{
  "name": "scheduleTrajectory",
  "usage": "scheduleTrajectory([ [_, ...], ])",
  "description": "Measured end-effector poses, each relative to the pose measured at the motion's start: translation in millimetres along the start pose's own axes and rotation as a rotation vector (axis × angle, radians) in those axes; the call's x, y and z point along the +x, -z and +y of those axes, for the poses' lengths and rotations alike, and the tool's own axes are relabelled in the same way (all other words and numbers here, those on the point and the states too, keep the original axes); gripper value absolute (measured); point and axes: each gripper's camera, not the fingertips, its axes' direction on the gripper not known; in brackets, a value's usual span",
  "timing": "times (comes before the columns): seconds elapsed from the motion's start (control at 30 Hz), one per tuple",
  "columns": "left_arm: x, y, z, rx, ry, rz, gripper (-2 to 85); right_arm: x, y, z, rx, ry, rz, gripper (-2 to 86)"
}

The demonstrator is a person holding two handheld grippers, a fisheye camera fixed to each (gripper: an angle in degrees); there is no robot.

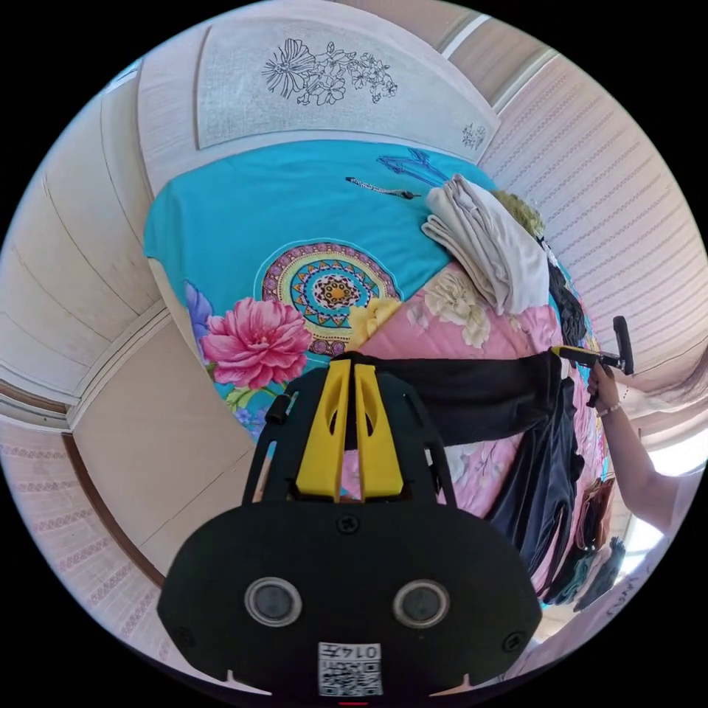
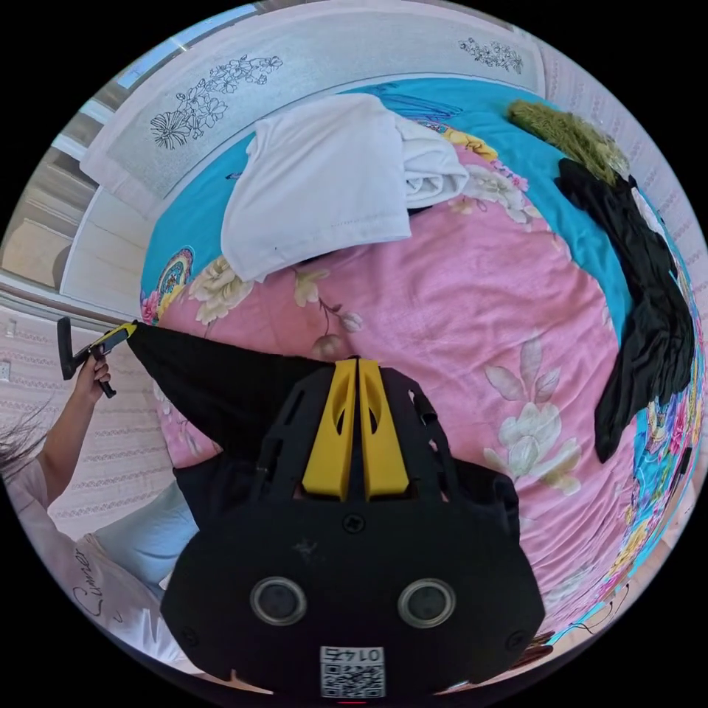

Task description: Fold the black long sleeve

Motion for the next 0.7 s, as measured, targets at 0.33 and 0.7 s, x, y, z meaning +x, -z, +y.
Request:
scheduleTrajectory([
  [0.33,-38,-51,-25,-0.139,0.095,-0.034,2.9,19,-42,-8,-0.089,-0.023,0.034,0.2],
  [0.7,-30,-53,38,-0.154,0.091,0.031,7.3,-14,16,123,0.151,0.011,-0.258,4.3],
])
